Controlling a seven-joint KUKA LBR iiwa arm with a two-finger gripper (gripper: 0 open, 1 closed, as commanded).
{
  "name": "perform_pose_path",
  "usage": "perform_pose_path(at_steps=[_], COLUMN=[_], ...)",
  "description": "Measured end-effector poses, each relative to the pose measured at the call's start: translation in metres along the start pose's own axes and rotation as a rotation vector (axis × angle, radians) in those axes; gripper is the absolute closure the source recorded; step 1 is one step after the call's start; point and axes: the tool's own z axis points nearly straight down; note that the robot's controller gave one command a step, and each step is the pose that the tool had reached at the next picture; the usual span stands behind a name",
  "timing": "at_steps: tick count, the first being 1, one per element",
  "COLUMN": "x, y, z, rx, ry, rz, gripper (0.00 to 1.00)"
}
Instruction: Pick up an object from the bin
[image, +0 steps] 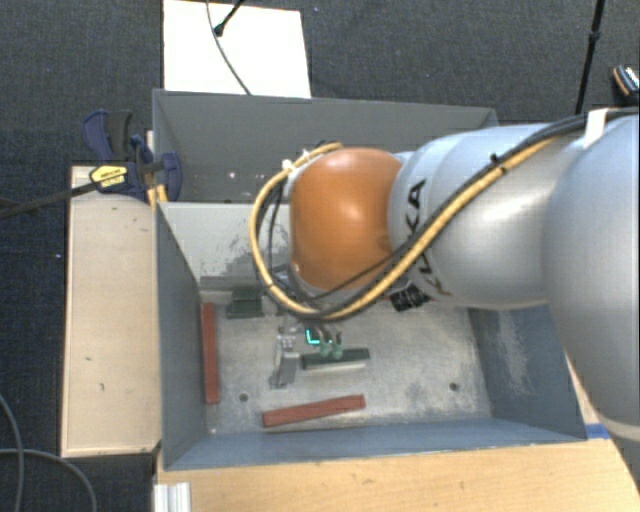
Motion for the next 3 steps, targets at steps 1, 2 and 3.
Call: perform_pose_path(at_steps=[1, 2, 3], x=[-0.028, -0.034, -0.028], y=[-0.090, -0.113, -0.118], z=[0.108, 0.073, 0.075], rx=[0.003, 0.000, 0.000], ry=[-0.001, -0.011, -0.003], rz=[-0.204, -0.105, -0.002], gripper=[0.00, 0.00, 0.00])
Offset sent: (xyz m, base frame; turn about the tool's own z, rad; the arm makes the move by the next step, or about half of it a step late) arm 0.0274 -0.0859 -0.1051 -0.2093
